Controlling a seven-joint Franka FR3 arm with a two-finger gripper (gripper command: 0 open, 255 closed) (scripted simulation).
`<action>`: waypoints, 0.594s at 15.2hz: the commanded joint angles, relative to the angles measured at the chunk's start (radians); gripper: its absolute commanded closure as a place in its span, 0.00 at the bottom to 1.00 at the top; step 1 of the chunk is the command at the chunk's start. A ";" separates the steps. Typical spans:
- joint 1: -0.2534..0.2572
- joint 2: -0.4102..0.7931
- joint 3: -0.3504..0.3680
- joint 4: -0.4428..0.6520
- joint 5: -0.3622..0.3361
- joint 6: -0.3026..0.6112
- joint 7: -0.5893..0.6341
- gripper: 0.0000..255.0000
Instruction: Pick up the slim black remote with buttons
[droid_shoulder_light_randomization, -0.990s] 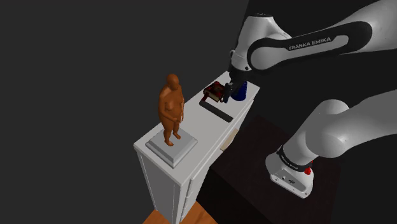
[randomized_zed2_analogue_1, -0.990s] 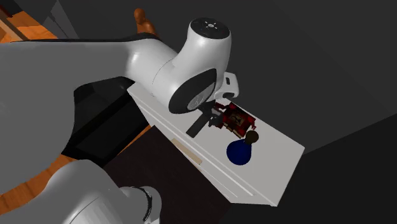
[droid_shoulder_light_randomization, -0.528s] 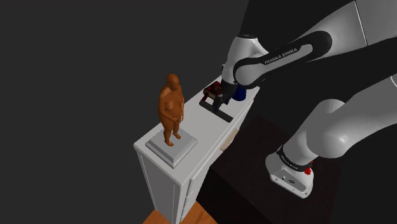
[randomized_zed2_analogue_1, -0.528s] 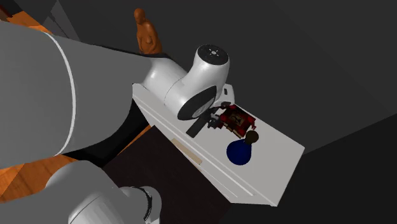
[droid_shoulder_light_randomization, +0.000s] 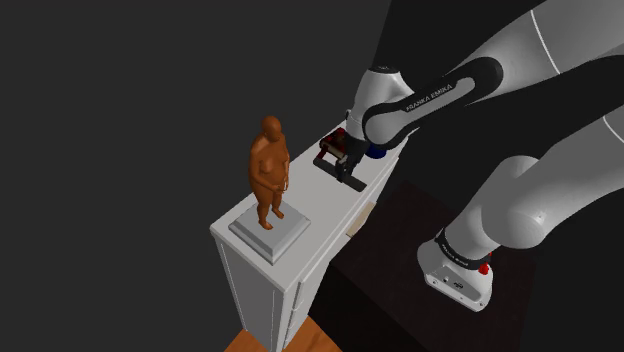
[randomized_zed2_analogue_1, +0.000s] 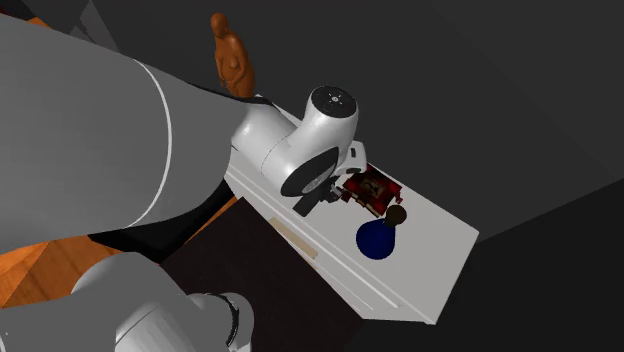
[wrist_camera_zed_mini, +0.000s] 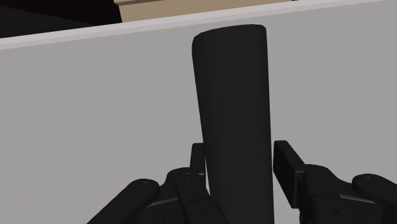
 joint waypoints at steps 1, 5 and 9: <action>0.002 0.003 0.002 -0.001 0.001 0.002 0.000 1.00; 0.002 0.003 0.002 -0.002 0.001 0.002 -0.001 1.00; 0.001 -0.010 0.002 0.003 -0.002 -0.015 0.003 1.00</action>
